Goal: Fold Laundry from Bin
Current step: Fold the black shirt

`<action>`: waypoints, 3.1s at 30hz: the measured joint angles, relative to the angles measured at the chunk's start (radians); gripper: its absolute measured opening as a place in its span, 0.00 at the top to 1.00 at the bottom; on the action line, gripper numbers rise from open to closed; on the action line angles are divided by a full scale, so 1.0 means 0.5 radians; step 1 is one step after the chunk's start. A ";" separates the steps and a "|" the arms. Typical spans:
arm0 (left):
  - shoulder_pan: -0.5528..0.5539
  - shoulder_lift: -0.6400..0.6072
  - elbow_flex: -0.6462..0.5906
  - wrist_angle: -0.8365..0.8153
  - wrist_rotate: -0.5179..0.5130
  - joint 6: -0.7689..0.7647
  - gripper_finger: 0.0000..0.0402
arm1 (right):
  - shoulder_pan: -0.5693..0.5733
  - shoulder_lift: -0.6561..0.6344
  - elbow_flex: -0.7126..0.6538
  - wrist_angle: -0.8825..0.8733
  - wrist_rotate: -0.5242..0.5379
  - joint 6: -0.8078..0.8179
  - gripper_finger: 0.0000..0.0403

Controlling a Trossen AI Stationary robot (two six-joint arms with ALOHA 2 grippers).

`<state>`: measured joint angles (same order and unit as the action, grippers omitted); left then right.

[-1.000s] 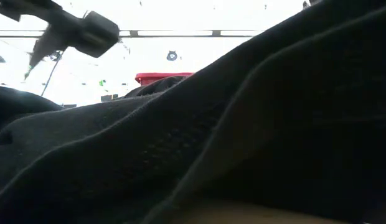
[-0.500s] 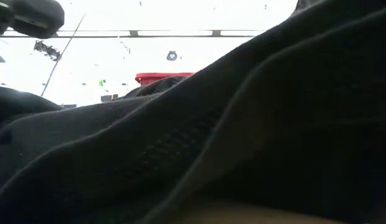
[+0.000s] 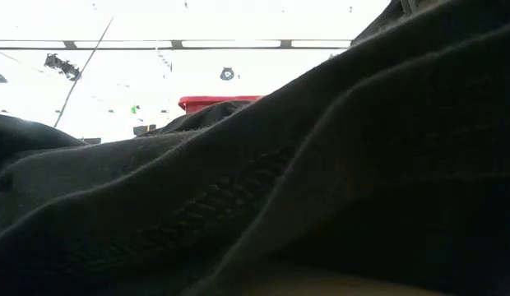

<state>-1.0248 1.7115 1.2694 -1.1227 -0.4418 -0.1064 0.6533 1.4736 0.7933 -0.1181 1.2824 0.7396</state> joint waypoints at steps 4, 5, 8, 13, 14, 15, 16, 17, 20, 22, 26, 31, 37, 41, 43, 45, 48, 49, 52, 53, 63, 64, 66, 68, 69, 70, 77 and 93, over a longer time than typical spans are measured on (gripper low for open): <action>0.000 0.008 0.000 0.000 -0.001 0.007 0.53 | 0.000 0.022 0.000 0.134 -0.001 -0.119 0.60; 0.004 0.008 0.000 -0.001 -0.002 0.008 0.53 | 0.000 0.023 0.000 0.156 -0.004 -0.143 0.60; 0.013 0.008 0.000 -0.001 -0.001 0.034 0.53 | 0.001 0.023 0.000 0.194 -0.039 -0.176 0.60; 0.014 0.008 0.000 -0.002 -0.001 0.058 0.53 | 0.004 0.023 -0.001 0.196 -0.052 -0.177 0.60; 0.014 0.008 0.000 -0.002 0.001 0.063 0.53 | 0.004 0.023 -0.001 0.196 -0.053 -0.177 0.60; 0.014 0.008 -0.001 -0.002 0.016 0.064 0.53 | 0.004 0.023 0.000 0.197 -0.052 -0.177 0.60; 0.014 0.008 0.000 -0.001 0.031 0.066 0.53 | 0.004 0.023 -0.001 0.197 -0.052 -0.177 0.60; 0.014 0.008 -0.001 -0.002 0.032 0.066 0.53 | 0.004 0.023 0.000 0.197 -0.053 -0.177 0.60; 0.014 0.008 -0.001 -0.003 0.033 0.071 0.53 | 0.004 0.023 0.000 0.197 -0.053 -0.177 0.60; 0.014 0.016 -0.007 0.000 0.027 0.083 0.53 | 0.004 0.023 0.000 0.197 -0.054 -0.177 0.60; 0.014 0.053 -0.140 -0.012 0.015 0.100 0.53 | 0.004 0.023 0.000 0.196 -0.054 -0.177 0.60; 0.014 0.072 -0.149 0.001 -0.127 0.091 0.58 | 0.004 0.023 0.000 0.196 -0.054 -0.177 0.60; 0.014 0.072 -0.033 -0.013 -0.219 0.033 0.75 | 0.004 0.023 0.000 0.206 -0.068 -0.172 0.60; 0.038 0.072 0.179 -0.157 -0.412 -0.013 0.95 | 0.015 0.026 -0.001 0.388 -0.136 -0.354 0.60; 0.071 0.055 0.295 -0.257 -0.532 -0.080 0.97 | 0.031 0.026 -0.001 0.623 -0.218 -0.603 0.60; 0.124 0.020 0.399 -0.315 -0.646 -0.152 0.97 | 0.046 0.026 -0.001 0.869 -0.323 -0.842 0.61; 0.245 -0.042 0.517 -0.363 -0.818 -0.286 0.98 | 0.057 0.069 0.002 1.152 -0.453 -1.095 0.61; 0.310 -0.068 0.545 -0.360 -0.817 -0.327 0.98 | 0.056 0.102 0.002 1.223 -0.472 -1.163 0.61; 0.539 -0.139 0.579 -0.361 -0.739 -0.387 0.98 | 0.033 0.227 0.058 1.330 -0.514 -1.334 0.61; 0.617 -0.153 0.578 -0.365 -0.711 -0.377 0.98 | 0.023 0.270 0.100 1.338 -0.521 -1.394 0.61; 1.043 -0.407 0.575 0.008 -0.533 0.251 0.98 | 0.009 0.648 0.593 1.267 -0.504 -1.823 0.60; 1.058 -0.442 0.575 0.030 -0.524 0.276 0.98 | -0.002 0.671 0.610 1.264 -0.534 -1.847 0.58; 1.076 -0.497 0.595 0.027 -0.527 0.333 0.98 | -0.016 0.702 0.620 1.251 -0.560 -1.845 0.55; 1.081 -0.544 0.640 0.045 -0.542 0.362 0.98 | -0.019 0.716 0.624 1.252 -0.564 -1.800 0.51; 1.082 -0.564 0.670 0.066 -0.542 0.388 0.98 | -0.009 0.717 0.624 1.226 -0.563 -1.760 0.49; 1.082 -0.577 0.708 0.104 -0.545 0.421 0.98 | 0.003 0.716 0.626 1.188 -0.562 -1.697 0.46; 1.058 -0.600 1.053 0.432 -0.578 0.747 0.98 | 0.090 0.716 0.626 0.933 -0.524 -1.262 0.31; 1.145 -0.598 1.359 2.462 -0.469 2.135 0.97 | 0.172 0.716 0.626 0.435 -0.038 -0.906 0.33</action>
<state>-0.4522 1.4124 1.9488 0.1083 -0.6764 0.9611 0.7395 1.8317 1.1065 0.0993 1.2636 0.2864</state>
